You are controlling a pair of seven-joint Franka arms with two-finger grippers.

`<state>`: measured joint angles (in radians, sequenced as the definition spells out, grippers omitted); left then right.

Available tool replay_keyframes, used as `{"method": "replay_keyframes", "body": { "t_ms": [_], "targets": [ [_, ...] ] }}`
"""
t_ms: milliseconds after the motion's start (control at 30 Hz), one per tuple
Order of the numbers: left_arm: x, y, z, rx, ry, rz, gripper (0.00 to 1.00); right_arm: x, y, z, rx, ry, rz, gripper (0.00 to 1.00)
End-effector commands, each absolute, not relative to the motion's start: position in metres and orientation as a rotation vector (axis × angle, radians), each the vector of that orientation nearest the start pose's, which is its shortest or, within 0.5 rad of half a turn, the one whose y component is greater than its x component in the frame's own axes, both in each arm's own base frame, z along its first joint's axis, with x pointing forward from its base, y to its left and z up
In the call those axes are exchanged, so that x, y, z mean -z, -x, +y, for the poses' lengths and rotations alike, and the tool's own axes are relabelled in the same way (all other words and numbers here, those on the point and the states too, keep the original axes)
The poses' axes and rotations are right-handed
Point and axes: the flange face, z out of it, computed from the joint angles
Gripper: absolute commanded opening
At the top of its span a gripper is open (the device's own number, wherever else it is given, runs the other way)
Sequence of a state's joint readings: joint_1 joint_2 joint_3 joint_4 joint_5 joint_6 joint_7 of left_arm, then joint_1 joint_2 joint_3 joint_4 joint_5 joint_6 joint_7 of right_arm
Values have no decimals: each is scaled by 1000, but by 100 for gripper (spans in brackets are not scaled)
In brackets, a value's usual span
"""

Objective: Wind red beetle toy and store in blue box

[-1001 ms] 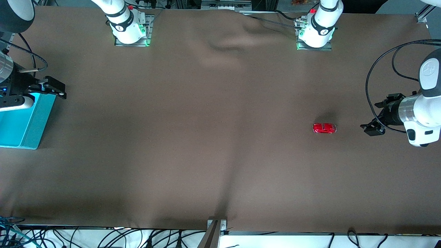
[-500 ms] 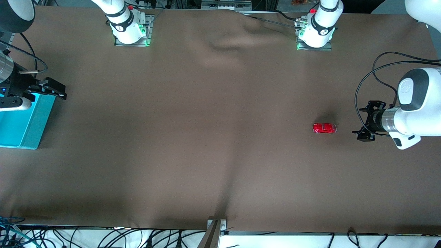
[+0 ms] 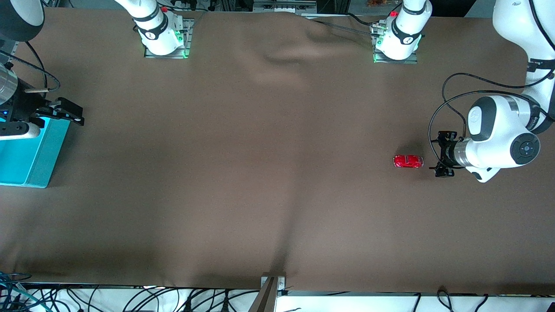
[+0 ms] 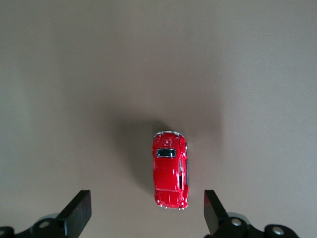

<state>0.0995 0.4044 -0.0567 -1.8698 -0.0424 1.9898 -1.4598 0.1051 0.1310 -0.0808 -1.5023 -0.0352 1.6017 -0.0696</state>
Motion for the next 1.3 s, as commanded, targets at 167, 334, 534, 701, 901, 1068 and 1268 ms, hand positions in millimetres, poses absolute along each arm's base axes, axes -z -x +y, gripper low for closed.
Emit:
{"method": "replay_keyframes", "body": {
  "t_ms": [167,334,534,701,901,1068,1268],
  "targets": [
    [-251,-578,7,-340,2103,-2157,100,-591,-596,16,-34,3173,-141,100],
    [-238,-567,5,-351,2087,-2157,100,-590,-596,16,-37,3171,-141,100],
    [-228,-562,9,-324,2062,-2203,100,-591,-596,16,-34,3171,-141,100],
    [-224,-564,12,-290,2051,-2246,100,-590,-596,17,-37,3171,-143,100],
    [-223,-569,11,-281,2050,-2298,100,-590,-596,17,-37,3171,-143,100],
    [-212,-570,11,-275,2048,-2309,100,-590,-596,17,-37,3171,-143,100],
    [-202,-567,7,-291,2042,-2298,100,-590,-596,17,-37,3171,-143,100]
  ]
}}
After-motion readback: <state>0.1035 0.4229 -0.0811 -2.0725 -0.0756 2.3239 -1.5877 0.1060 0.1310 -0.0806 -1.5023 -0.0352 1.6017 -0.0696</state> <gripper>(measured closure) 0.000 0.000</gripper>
